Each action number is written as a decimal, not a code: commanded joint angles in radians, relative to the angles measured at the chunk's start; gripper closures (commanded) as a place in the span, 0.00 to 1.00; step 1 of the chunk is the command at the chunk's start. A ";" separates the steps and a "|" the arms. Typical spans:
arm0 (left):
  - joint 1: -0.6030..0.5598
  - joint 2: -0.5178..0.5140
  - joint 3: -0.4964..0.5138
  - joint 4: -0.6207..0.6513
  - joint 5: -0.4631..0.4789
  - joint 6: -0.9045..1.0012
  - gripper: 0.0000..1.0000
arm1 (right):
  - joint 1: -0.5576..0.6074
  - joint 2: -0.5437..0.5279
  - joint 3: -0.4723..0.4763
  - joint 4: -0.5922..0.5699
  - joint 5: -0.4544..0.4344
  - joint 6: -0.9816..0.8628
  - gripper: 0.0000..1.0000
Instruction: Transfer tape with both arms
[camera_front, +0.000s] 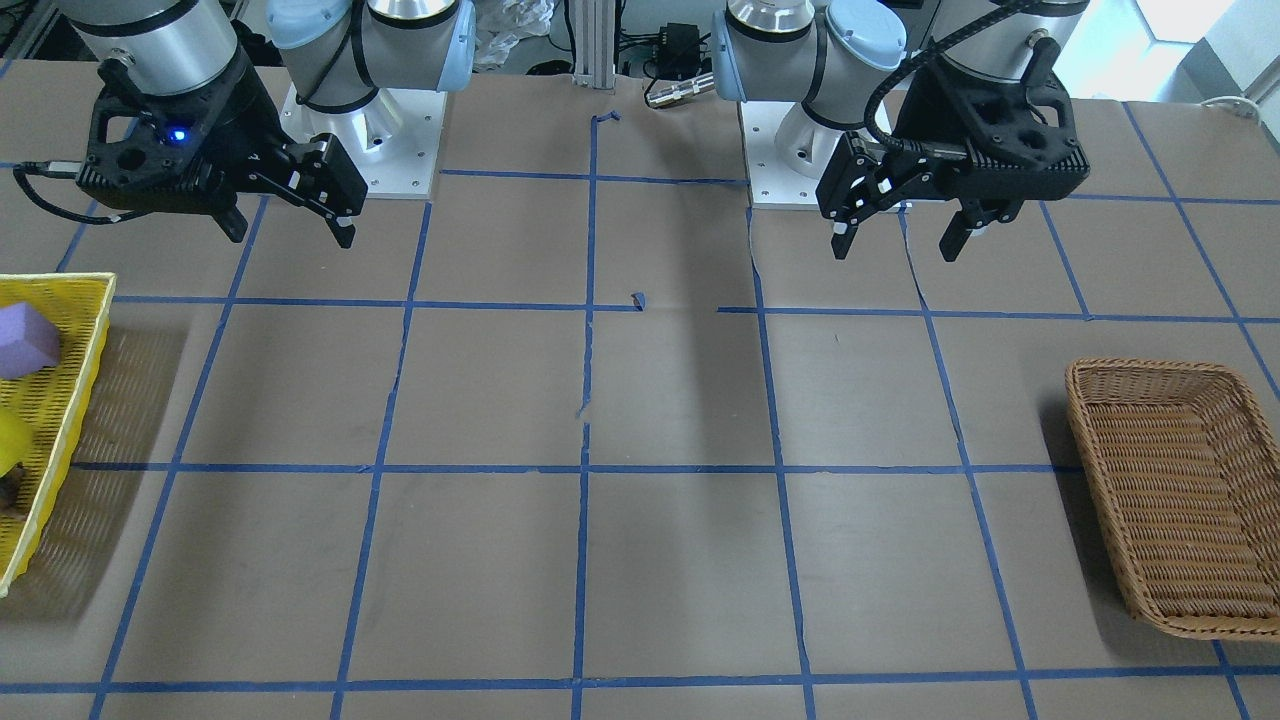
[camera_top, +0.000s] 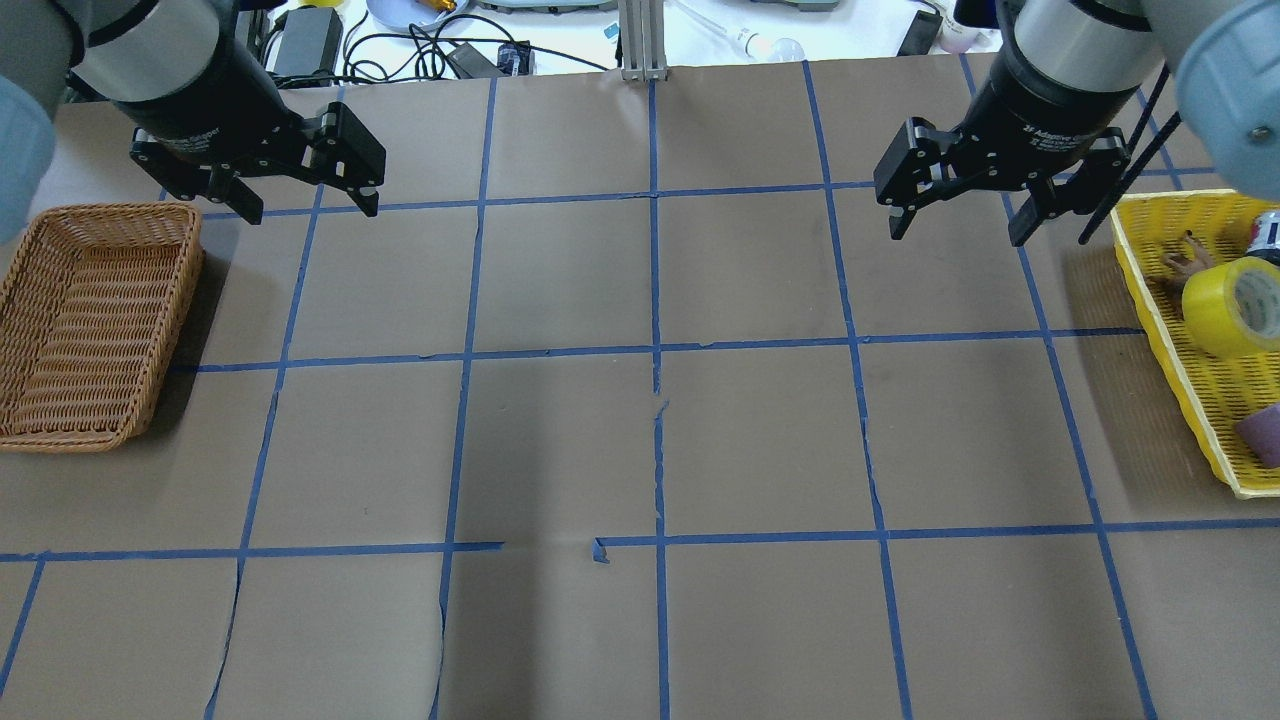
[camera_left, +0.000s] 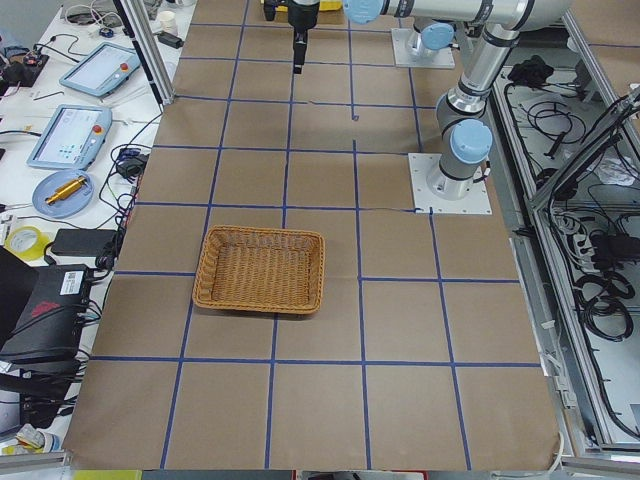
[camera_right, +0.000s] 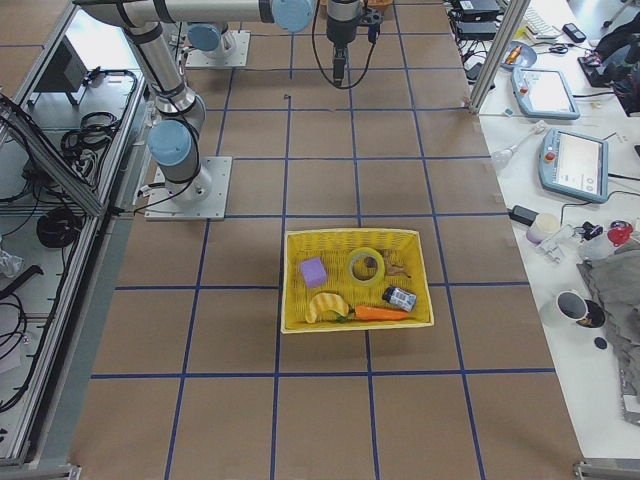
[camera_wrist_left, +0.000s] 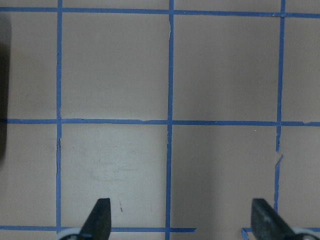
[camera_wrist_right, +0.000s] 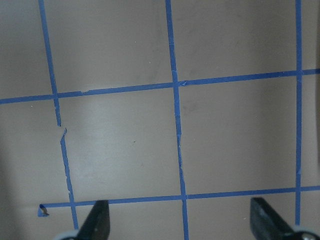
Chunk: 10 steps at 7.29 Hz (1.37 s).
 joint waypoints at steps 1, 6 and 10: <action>0.000 0.003 -0.002 -0.002 0.000 -0.002 0.00 | 0.000 -0.002 0.001 0.000 -0.001 0.001 0.00; 0.000 -0.005 0.012 0.000 -0.001 0.003 0.00 | 0.000 -0.001 0.003 -0.005 0.000 0.002 0.00; 0.000 -0.007 0.007 0.000 -0.001 0.000 0.00 | 0.000 -0.001 0.003 0.001 -0.001 0.002 0.00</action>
